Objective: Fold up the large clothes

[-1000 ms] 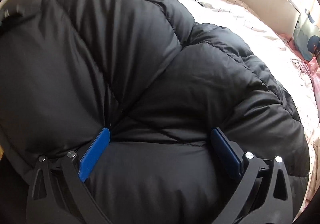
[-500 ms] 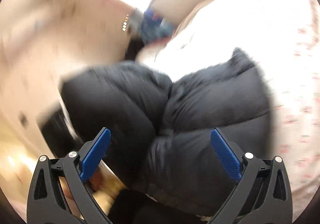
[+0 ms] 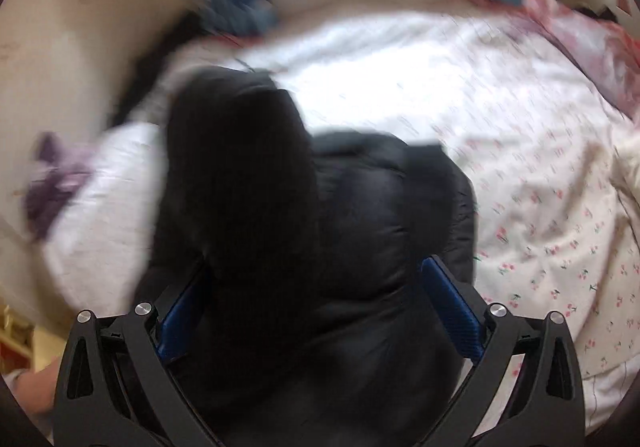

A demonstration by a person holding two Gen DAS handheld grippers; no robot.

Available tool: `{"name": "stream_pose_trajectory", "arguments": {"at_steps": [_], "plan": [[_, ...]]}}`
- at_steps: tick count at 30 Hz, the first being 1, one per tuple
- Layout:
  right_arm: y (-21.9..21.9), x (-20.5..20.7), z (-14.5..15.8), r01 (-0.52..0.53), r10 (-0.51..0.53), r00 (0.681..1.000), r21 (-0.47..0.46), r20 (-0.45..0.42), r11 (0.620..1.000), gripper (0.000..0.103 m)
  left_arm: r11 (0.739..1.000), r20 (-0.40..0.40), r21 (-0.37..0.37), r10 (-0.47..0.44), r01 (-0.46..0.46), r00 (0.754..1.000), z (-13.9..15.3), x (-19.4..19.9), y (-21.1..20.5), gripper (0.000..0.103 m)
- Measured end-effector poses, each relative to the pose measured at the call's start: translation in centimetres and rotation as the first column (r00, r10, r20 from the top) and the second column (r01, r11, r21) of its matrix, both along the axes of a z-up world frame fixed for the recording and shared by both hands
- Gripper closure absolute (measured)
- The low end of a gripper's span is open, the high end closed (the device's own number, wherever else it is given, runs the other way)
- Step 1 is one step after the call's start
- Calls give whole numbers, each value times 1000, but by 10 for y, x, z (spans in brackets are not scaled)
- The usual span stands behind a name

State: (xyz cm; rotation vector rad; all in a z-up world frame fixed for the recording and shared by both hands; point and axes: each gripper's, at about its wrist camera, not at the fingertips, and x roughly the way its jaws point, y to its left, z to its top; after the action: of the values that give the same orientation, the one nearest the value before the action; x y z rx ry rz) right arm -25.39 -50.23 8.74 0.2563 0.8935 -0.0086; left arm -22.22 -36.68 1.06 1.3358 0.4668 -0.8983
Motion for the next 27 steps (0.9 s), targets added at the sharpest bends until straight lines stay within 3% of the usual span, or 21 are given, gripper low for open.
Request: {"name": "stream_pose_trajectory", "arguments": {"at_steps": [1,3,6,7,9,10,11,12,13,14,15,17,19,20,22,24,25,26,27], "plan": [[-8,10,-14,10,-9,999,25,-39,1000,6,999,-7,-12,-35,35,999,13,-18,21,34],[-28,8,-31,61,-56,996,79,-63,995,6,993,-158,-101,-72,57,985,47,-10,49,34],[-49,-4,-44,109,-103,992,84,-74,990,6,962,-399,-270,-81,-33,913,101,25,72,32],[-52,-3,-49,109,-102,991,78,-86,991,6,930,-439,-350,-57,-113,897,118,54,75,28],[-58,-9,-56,112,-105,988,53,-115,992,6,873,-454,-421,34,-248,890,120,100,78,25],[-60,-15,-58,115,-109,986,39,-122,993,6,824,-498,-460,69,-331,864,129,88,92,25],[-63,-21,-60,119,-116,985,21,-129,993,6,785,-558,-479,74,-393,827,127,109,88,24],[-64,-23,-61,121,-118,983,13,-140,993,6,772,-593,-474,76,-423,802,134,83,84,23],[-69,-21,-70,121,-118,979,9,-165,993,6,780,-641,-433,87,-452,763,116,108,85,23],[-73,-23,-73,123,-122,974,-5,-191,992,6,806,-677,-369,109,-464,728,94,115,78,23],[-76,-23,-74,124,-127,971,-28,-204,992,6,819,-685,-328,137,-471,715,72,124,83,23],[-81,-25,-69,126,-139,963,-70,-231,990,6,825,-674,-328,138,-461,726,51,116,87,23],[-81,-26,-71,108,-113,962,-33,-248,994,6,792,-715,-365,99,-490,692,67,106,108,23],[-81,-26,-75,100,-96,961,-1,-258,995,6,764,-744,-382,79,-520,663,73,102,124,23],[-82,-26,-81,100,-82,962,55,-262,993,6,676,-811,-410,37,-613,584,65,97,156,23],[-81,-20,-87,97,-70,963,91,-259,991,6,545,-886,-371,33,-752,462,51,109,199,18],[-82,-18,-89,96,-70,964,88,-256,991,6,480,-914,-307,92,-822,396,40,124,217,9],[-72,-18,-90,96,-73,965,82,-253,992,6,455,-935,-250,117,-855,336,27,135,219,8],[-65,-18,-91,99,-78,966,74,-247,992,6,450,-961,-181,110,-874,255,7,147,222,8]]}}
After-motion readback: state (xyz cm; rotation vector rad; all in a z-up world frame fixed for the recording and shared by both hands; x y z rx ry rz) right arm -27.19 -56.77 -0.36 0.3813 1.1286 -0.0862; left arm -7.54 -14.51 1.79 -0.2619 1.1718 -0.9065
